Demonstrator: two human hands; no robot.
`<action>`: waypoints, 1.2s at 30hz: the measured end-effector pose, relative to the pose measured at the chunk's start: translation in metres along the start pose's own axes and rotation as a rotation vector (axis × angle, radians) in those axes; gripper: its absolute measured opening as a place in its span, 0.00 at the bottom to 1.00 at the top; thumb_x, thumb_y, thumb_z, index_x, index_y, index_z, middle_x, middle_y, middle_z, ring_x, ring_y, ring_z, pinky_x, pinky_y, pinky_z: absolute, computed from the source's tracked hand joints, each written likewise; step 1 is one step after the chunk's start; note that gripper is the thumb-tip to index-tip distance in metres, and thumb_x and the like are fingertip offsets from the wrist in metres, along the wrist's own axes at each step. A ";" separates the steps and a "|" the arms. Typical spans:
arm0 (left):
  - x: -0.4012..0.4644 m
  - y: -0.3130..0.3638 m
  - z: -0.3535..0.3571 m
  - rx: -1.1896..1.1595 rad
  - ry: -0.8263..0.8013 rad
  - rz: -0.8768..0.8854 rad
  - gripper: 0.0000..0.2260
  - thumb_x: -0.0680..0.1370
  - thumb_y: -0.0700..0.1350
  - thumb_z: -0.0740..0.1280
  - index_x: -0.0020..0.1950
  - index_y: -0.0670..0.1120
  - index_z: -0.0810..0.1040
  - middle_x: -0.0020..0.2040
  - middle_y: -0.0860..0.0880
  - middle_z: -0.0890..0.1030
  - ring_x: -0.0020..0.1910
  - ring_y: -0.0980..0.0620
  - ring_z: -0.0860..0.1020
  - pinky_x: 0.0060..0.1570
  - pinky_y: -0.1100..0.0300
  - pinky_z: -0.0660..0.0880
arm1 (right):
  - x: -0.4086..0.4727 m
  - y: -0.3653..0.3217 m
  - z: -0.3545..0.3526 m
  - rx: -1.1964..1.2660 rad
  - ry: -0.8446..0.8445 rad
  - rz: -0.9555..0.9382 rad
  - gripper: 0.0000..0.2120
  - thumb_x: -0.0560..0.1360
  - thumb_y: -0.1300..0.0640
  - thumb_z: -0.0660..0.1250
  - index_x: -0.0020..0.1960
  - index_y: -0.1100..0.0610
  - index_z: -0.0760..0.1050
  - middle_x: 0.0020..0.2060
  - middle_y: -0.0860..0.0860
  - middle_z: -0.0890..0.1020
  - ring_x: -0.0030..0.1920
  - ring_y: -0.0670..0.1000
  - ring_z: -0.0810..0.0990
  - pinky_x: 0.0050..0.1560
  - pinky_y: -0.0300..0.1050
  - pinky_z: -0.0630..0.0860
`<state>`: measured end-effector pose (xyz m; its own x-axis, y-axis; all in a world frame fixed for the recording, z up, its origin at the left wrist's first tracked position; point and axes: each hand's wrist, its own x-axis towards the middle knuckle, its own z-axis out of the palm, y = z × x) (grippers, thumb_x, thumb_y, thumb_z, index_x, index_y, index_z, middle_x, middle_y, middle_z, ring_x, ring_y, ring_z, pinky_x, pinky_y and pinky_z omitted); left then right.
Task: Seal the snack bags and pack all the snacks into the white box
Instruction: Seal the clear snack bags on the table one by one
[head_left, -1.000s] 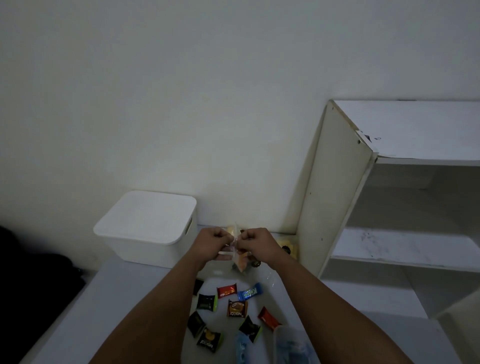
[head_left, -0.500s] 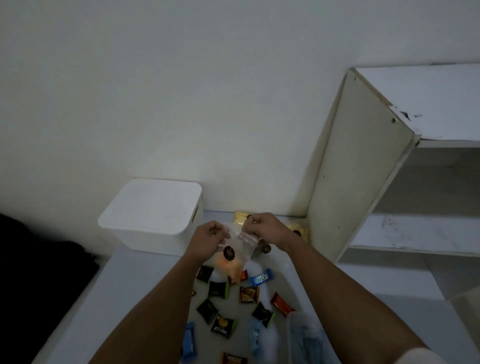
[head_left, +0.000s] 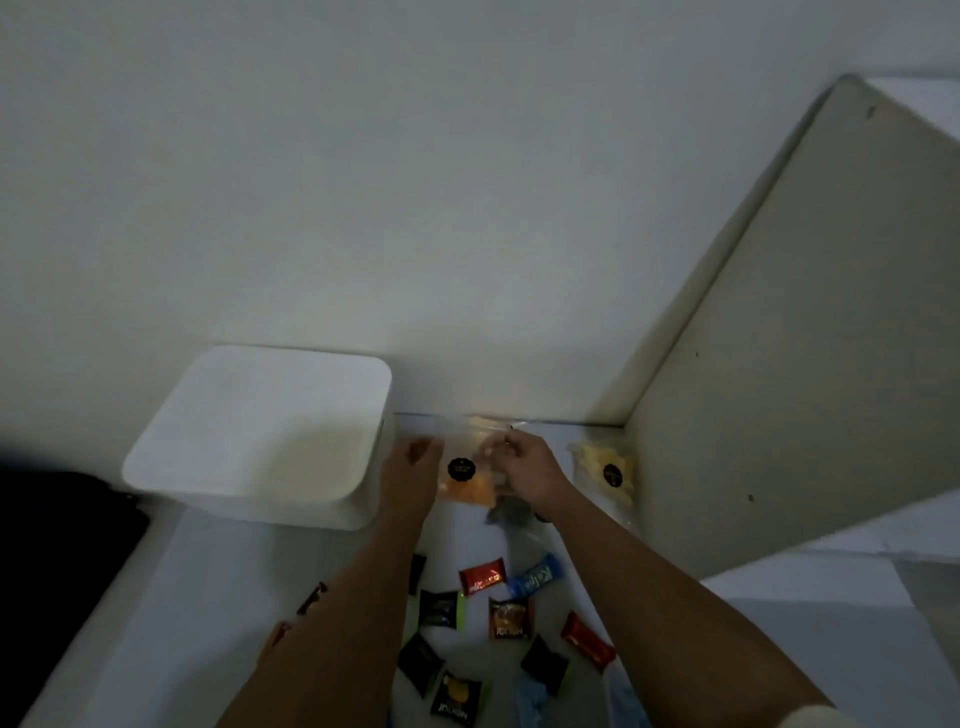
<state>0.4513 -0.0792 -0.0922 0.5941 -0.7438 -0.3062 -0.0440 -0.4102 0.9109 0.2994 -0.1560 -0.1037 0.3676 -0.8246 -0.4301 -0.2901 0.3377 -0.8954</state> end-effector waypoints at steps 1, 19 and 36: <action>0.008 -0.005 0.004 -0.022 0.016 -0.032 0.09 0.80 0.45 0.67 0.41 0.55 0.77 0.41 0.53 0.79 0.40 0.57 0.77 0.41 0.60 0.73 | 0.014 0.003 0.004 0.001 0.010 -0.001 0.08 0.78 0.65 0.65 0.45 0.56 0.79 0.46 0.57 0.85 0.48 0.54 0.84 0.46 0.52 0.81; 0.127 -0.073 0.055 -0.149 0.088 -0.257 0.11 0.77 0.39 0.66 0.59 0.46 0.74 0.54 0.45 0.78 0.53 0.44 0.76 0.51 0.52 0.72 | 0.154 0.025 0.060 -0.148 0.120 -0.099 0.15 0.77 0.69 0.61 0.52 0.53 0.81 0.44 0.54 0.85 0.41 0.57 0.84 0.42 0.54 0.82; 0.107 -0.075 0.080 0.143 -0.055 -0.288 0.13 0.78 0.41 0.66 0.62 0.41 0.78 0.58 0.41 0.80 0.57 0.38 0.79 0.53 0.52 0.76 | 0.122 0.060 -0.021 -0.596 0.490 0.294 0.27 0.74 0.53 0.67 0.71 0.52 0.64 0.64 0.59 0.70 0.63 0.63 0.73 0.59 0.54 0.76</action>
<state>0.4536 -0.1700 -0.2157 0.5543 -0.6120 -0.5641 0.0052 -0.6752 0.7376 0.3078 -0.2456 -0.2075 -0.1834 -0.8912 -0.4148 -0.7851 0.3868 -0.4838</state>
